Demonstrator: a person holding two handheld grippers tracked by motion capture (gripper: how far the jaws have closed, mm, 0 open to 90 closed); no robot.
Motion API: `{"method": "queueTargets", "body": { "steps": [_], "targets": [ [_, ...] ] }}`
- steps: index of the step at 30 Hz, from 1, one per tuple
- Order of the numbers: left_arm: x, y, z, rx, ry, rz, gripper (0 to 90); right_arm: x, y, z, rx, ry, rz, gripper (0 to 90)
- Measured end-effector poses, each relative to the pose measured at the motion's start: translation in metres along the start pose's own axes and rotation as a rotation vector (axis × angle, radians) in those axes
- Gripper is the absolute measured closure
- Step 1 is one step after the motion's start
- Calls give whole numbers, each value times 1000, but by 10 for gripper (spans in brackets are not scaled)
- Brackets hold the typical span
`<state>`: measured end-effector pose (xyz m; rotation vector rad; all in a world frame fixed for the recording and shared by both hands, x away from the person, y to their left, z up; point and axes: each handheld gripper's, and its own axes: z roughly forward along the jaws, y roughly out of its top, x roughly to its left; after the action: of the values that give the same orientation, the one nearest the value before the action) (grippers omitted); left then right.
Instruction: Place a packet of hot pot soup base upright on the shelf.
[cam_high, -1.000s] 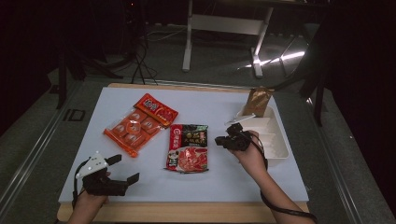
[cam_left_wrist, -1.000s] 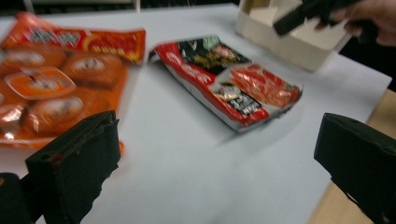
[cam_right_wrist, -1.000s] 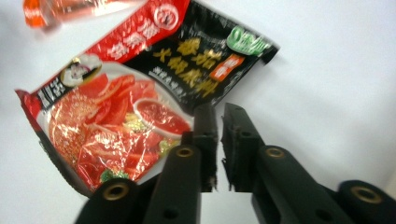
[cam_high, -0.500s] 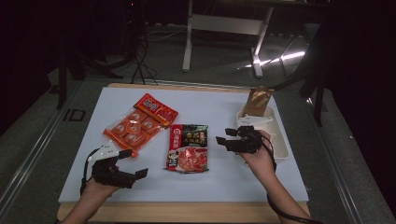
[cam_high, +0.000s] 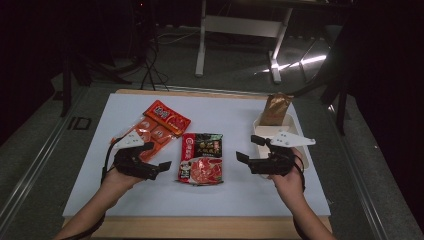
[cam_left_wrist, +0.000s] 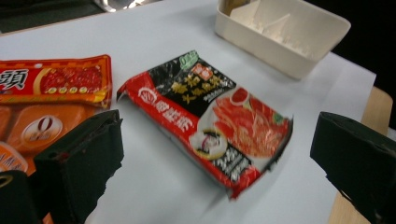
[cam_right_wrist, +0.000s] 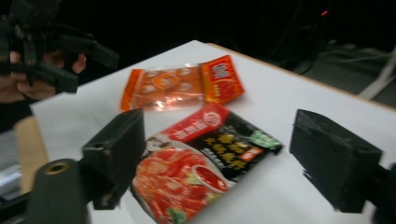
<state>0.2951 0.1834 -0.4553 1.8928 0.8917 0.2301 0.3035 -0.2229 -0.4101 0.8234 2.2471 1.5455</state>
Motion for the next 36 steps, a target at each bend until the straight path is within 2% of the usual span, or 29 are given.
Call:
{"method": "queueTargets", "body": {
  "steps": [2, 4, 6, 8, 13, 16, 19, 21, 22, 23, 25, 29, 32, 36],
  "targets": [
    [4, 4, 8, 18, 3, -5, 50, 2, -2, -6, -20, -22, -16, 216],
    [7, 7, 17, 51, 30, 4, 62, 3, -5, -8, -21, 2, -20, 222],
    [11, 10, 26, 74, 43, 6, 97, 5, -8, -10, -28, -5, -44, 221],
    [14, 15, 35, 90, 81, 29, 135, 5, -11, -11, -48, -9, -40, 197],
    [27, 25, 59, 111, 137, 28, 216, 5, -16, -14, -68, 2, -19, 158],
    [35, 29, 71, 112, 136, -5, 268, 7, -17, -15, -52, -12, -24, 146],
    [43, 31, 83, 129, 148, -64, 297, 9, -17, -16, -30, -5, -12, 147],
    [47, 32, 92, 154, 175, -67, 306, 10, -18, -16, -22, -1, -13, 147],
    [49, 31, 96, 165, 172, -87, 321, 11, -18, -17, -27, 3, -14, 147],
    [50, 31, 101, 176, 184, -94, 331, 11, -18, -17, -24, 3, -15, 147],
    [53, 30, 109, 189, 182, -107, 356, 13, -18, -17, -18, -2, -23, 137],
    [59, 26, 126, 233, 213, -137, 378, 14, -17, -15, -23, -3, -25, 126],
    [61, 23, 137, 252, 214, -155, 427, 17, -18, -14, -18, -12, -47, 127],
    [66, 21, 147, 262, 228, -181, 467, 17, -19, -11, -6, -11, -46, 135]
  ]
}}
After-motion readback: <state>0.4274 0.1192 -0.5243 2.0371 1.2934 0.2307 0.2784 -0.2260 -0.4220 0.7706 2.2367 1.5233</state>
